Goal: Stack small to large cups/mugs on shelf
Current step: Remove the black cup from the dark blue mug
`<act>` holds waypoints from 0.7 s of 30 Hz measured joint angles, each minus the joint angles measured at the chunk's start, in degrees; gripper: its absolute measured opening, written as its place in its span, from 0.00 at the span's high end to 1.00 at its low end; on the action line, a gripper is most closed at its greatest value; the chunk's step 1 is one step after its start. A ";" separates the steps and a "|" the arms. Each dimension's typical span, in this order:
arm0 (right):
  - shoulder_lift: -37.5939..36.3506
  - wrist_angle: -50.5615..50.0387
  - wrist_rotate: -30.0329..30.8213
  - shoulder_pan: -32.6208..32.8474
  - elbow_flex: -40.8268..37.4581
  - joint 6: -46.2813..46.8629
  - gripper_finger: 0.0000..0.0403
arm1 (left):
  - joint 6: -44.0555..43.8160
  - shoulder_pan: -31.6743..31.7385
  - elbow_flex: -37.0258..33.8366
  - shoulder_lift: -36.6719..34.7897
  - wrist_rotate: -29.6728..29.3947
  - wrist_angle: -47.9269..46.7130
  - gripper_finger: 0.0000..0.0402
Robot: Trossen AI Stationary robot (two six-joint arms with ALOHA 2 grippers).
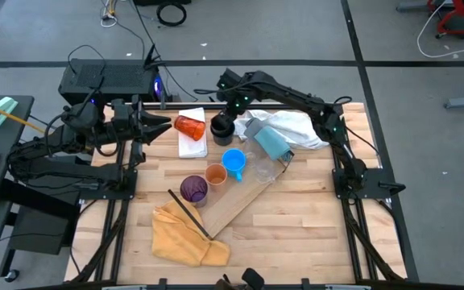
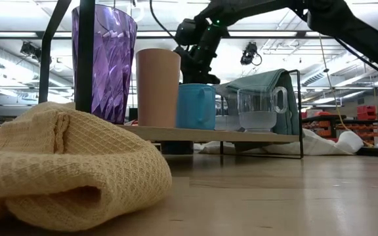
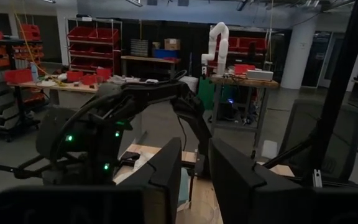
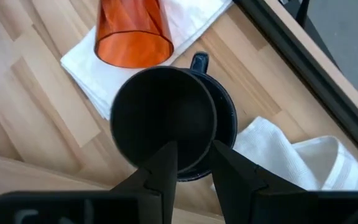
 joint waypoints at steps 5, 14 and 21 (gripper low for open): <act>1.07 1.11 -0.10 0.15 0.00 0.65 0.74 | 0.00 0.00 0.00 0.00 0.02 -0.02 0.76; 1.22 3.16 -0.22 0.17 0.00 1.21 0.74 | 0.00 0.02 0.00 0.00 0.00 -0.09 0.77; 1.29 4.31 -0.02 0.15 -2.73 1.11 0.74 | -0.04 0.02 0.00 0.00 0.02 -0.11 0.76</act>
